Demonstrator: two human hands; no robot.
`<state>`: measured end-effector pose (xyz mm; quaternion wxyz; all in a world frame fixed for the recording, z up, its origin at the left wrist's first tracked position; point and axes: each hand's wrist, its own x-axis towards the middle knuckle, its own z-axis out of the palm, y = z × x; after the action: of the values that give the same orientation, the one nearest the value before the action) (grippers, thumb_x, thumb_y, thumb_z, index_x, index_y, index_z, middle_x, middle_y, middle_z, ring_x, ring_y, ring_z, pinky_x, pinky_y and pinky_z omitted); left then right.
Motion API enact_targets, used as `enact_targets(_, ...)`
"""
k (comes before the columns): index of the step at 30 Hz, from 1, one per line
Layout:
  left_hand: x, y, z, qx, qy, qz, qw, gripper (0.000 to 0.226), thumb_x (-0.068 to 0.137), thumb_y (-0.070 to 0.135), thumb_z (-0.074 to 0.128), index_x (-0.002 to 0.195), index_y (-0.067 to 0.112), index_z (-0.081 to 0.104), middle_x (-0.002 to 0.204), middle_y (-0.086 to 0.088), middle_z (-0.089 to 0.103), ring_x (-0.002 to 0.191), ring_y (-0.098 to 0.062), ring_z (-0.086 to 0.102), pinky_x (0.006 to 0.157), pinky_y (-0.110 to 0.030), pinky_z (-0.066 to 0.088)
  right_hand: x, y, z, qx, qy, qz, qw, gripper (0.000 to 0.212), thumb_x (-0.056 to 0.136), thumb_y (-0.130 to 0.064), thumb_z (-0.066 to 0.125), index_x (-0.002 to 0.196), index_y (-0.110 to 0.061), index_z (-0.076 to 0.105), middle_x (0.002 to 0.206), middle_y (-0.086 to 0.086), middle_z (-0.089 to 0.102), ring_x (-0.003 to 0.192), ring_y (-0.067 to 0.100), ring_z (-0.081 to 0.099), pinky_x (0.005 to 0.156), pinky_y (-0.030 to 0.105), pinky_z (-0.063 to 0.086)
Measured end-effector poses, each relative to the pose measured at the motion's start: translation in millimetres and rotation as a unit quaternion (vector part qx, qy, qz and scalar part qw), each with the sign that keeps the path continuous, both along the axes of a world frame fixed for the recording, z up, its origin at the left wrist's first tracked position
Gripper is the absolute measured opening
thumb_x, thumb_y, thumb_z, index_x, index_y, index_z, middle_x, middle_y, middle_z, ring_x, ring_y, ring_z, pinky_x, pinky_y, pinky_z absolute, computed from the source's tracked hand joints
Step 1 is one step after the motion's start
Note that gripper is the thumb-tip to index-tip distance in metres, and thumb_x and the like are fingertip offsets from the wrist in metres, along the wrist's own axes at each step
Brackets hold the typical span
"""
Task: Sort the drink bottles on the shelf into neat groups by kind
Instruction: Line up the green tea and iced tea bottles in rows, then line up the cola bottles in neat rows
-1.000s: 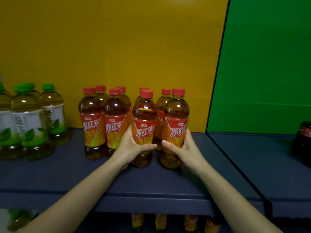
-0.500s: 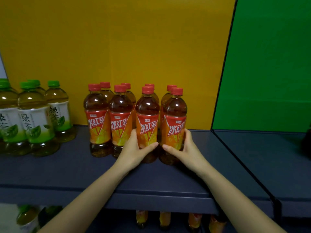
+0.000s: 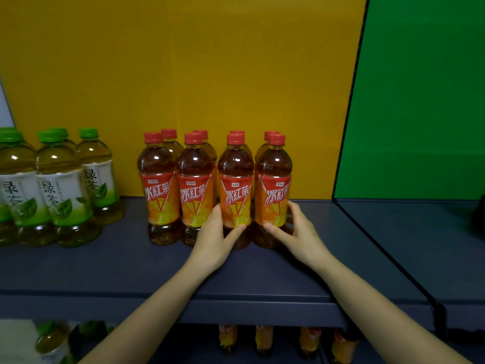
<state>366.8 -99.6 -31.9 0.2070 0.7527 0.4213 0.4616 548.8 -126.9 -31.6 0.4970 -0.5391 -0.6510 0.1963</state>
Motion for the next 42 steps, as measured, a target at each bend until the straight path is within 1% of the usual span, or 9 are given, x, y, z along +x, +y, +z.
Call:
enact_targets(9,-19.1,-18.6,3.0,-0.027,0.018,0.006,0.999,0.058,0.089,0.027,0.058,0.140,0.014,0.032,0.139,-0.001,0.043,0.126,-0.015,0.043,0.104,-0.032,0.039,10.3,-19.4,5.8,-0.031,-0.093,-0.062,0.993,0.057,0.083,-0.038,0.064,0.133,-0.019,0.044,0.132,-0.003,0.048,0.121,0.012,0.046,0.098,0.028,0.039)
enact_targets(15,-25.3,-52.7,14.6,0.118,0.178,0.093,0.972,0.040,0.089,0.038,0.055,0.124,0.021,0.050,0.122,0.009,0.049,0.106,-0.014,0.054,0.071,-0.024,0.041,46.6,-83.1,20.2,0.002,-0.128,-0.152,0.980,0.026,0.088,-0.028,0.059,0.113,-0.024,0.059,0.116,-0.009,0.059,0.108,0.006,0.053,0.094,0.026,0.042)
enact_targets(19,-12.7,-66.1,27.2,0.208,0.208,0.077,0.953,0.024,0.082,0.031,0.065,0.100,0.017,0.064,0.093,0.004,0.064,0.081,-0.022,0.064,0.054,-0.026,0.043,75.1,-143.6,17.0,0.025,-0.175,-0.251,0.952,0.020,0.088,-0.033,0.056,0.108,-0.032,0.059,0.105,-0.022,0.059,0.101,-0.002,0.055,0.089,0.027,0.047)
enact_targets(23,24.8,-78.4,29.9,0.249,0.193,0.036,0.948,0.017,0.086,0.032,0.063,0.093,0.017,0.065,0.082,0.000,0.067,0.072,-0.025,0.066,0.051,-0.032,0.051,103.3,-205.2,4.9,0.019,-0.197,-0.338,0.920,0.020,0.087,-0.040,0.053,0.106,-0.037,0.058,0.102,-0.029,0.057,0.099,-0.005,0.056,0.084,0.026,0.049)
enact_targets(28,93.3,-103.0,14.4,0.253,0.182,-0.032,0.950,0.031,0.080,0.042,0.047,0.085,0.019,0.067,0.076,0.006,0.067,0.066,-0.019,0.066,0.046,-0.026,0.048,139.0,-269.9,-12.2,0.001,-0.203,-0.414,0.887,0.019,0.086,-0.039,0.054,0.104,-0.036,0.058,0.097,-0.028,0.057,0.093,-0.004,0.057,0.078,0.022,0.050)
enact_targets(32,149.7,-130.5,2.2,0.244,0.179,-0.077,0.950,0.013,0.076,0.031,0.075,0.080,0.023,0.065,0.068,0.011,0.064,0.059,-0.014,0.064,0.039,-0.019,0.037,176.6,-312.6,-22.6,-0.031,-0.196,-0.445,0.873,0.016,0.087,-0.037,0.055,0.103,-0.036,0.060,0.097,-0.028,0.058,0.093,-0.006,0.057,0.079,0.021,0.050)
enact_targets(36,206.1,-162.6,-7.8,0.235,0.185,-0.086,0.950,0.017,0.068,0.028,0.079,0.078,0.024,0.066,0.063,0.013,0.061,0.054,-0.012,0.061,0.044,-0.008,0.018,222.2,-342.9,-30.2,-0.059,-0.196,-0.445,0.872,0.012,0.089,-0.037,0.054,0.100,-0.041,0.056,0.096,-0.030,0.057,0.094,-0.005,0.057,0.080,0.021,0.050)
enact_targets(39,238.9,-180.1,-13.7,0.248,0.181,-0.075,0.949,0.018,0.066,0.026,0.080,0.076,0.023,0.065,0.062,0.013,0.061,0.055,-0.013,0.062,0.042,-0.009,0.018,251.5,-353.2,-32.5,-0.078,-0.215,-0.430,0.873,0.015,0.090,-0.038,0.053,0.104,-0.038,0.057,0.099,-0.027,0.057,0.096,-0.004,0.056,0.080,0.021,0.050)
enact_targets(42,273.9,-196.6,-17.4,0.267,0.179,-0.052,0.945,0.014,0.075,0.029,0.075,0.076,0.019,0.066,0.063,0.010,0.063,0.058,-0.016,0.064,0.040,-0.018,0.030,289.3,-359.0,-31.0,-0.078,-0.247,-0.414,0.873,0.018,0.090,-0.039,0.052,0.107,-0.035,0.058,0.100,-0.024,0.057,0.096,-0.004,0.055,0.080,0.020,0.049)
